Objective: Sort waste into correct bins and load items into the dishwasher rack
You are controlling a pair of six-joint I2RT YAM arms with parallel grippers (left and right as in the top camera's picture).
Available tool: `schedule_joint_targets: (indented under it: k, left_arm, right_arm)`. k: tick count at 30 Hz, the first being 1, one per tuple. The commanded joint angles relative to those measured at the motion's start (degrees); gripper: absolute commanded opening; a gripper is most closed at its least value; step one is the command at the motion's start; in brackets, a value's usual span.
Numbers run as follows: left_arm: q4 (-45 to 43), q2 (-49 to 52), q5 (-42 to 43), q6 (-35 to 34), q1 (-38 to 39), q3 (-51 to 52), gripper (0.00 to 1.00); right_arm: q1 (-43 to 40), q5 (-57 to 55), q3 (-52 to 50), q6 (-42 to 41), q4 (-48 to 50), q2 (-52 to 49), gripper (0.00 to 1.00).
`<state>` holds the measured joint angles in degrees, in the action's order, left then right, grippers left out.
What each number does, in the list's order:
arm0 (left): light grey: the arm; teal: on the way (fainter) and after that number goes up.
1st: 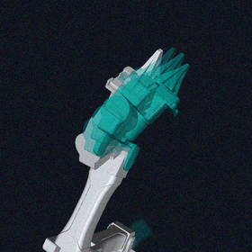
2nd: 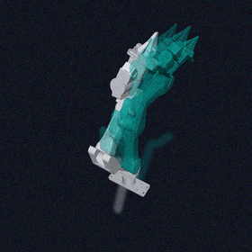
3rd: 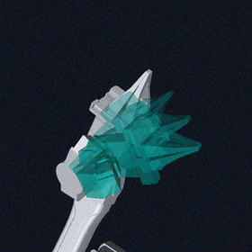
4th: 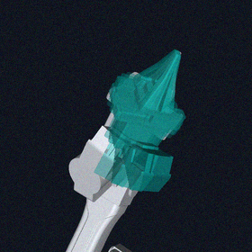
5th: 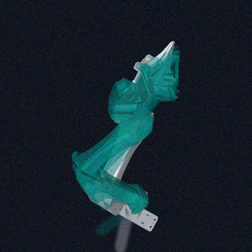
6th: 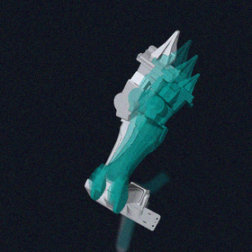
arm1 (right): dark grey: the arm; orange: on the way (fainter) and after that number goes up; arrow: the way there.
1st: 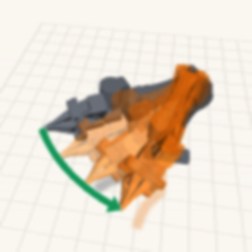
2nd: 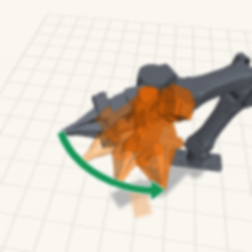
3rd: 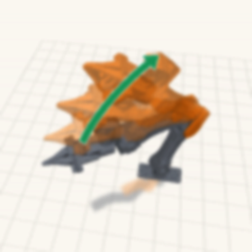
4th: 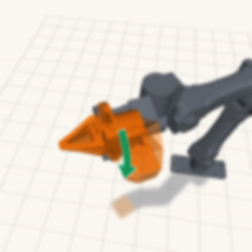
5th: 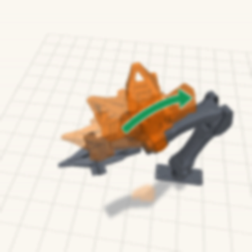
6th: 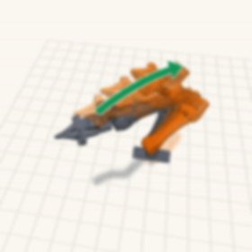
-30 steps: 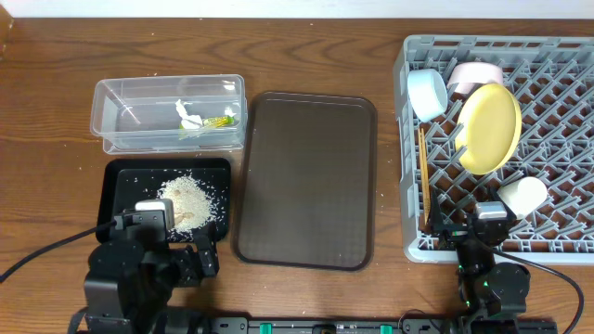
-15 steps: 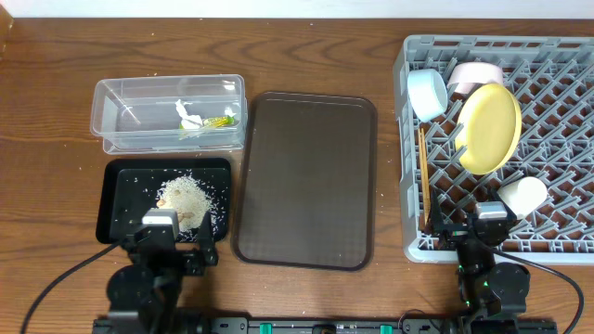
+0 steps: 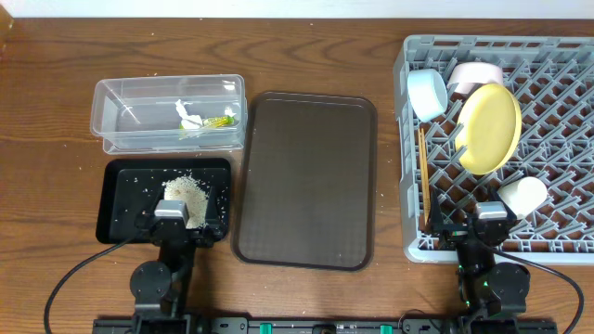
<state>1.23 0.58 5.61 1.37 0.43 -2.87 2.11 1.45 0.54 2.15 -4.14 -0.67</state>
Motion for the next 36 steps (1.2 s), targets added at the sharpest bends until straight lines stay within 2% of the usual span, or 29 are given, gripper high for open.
schedule_joint_targets:
  k: [1,5,36]
  left_arm:
    - [-1.44,-0.48,-0.04,0.33,-0.26,2.12,0.95]
    - [2.56,-0.48,-0.13,0.37,-0.26,2.67,0.95]
    - [2.38,-0.35,-0.68,0.52,-0.24,2.64,0.95]
  right_arm:
    - [1.07,-0.59,-0.22,0.70,-0.09,0.37,0.99]
    - [1.07,-0.57,-0.22,0.70,-0.09,0.37,0.99]
    - [1.07,-0.59,-0.22,0.70,-0.09,0.37,0.99]
